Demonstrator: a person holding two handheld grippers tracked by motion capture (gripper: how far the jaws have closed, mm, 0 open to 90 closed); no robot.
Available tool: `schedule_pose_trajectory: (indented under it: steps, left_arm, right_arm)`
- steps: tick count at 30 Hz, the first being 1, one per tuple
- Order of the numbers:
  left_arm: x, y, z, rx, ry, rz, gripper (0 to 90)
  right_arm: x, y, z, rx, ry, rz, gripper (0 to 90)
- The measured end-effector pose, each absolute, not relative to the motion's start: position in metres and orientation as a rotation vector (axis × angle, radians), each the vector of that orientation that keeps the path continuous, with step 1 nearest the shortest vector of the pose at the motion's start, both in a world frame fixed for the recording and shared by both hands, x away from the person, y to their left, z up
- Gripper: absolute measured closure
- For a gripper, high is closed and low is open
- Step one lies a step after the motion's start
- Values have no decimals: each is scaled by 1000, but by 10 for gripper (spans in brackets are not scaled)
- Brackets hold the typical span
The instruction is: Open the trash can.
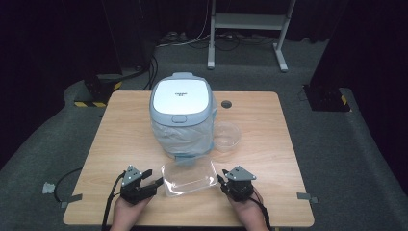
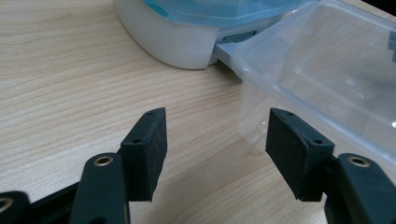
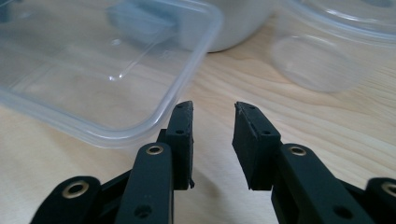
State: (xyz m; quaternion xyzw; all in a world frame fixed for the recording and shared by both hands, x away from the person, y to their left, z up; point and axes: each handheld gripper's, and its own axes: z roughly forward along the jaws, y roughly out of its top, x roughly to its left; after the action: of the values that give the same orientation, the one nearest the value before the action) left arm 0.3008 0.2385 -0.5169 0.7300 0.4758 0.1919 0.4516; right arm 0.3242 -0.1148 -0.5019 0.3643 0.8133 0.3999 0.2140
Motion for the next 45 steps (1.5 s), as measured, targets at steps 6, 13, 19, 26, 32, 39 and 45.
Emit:
schedule_pose_trajectory:
  steps: [6, 13, 19, 26, 32, 39, 45]
  left_arm:
    - [302, 250, -517, 1775, 1207, 470, 387]
    - [302, 265, -516, 1745, 1240, 486, 385]
    - [304, 275, -519, 1728, 1260, 485, 387]
    - [304, 281, -521, 1703, 1270, 465, 388]
    - [301, 282, -520, 1703, 1257, 461, 389]
    - [300, 279, -519, 1714, 1247, 463, 389]
    - [300, 274, -520, 1737, 1230, 455, 389]
  right_arm:
    - [307, -107, -499, 907, 2294, 1136, 650]
    - [355, -128, -473, 1088, 2108, 1174, 558]
    - [434, -121, -453, 1193, 1980, 1143, 625]
    - [491, -109, -454, 1268, 1968, 1077, 680]
    - [494, -111, -470, 1303, 2021, 1005, 685]
    - [460, -129, -471, 1248, 2053, 1008, 677]
    - [432, -146, -470, 1225, 2077, 1005, 672]
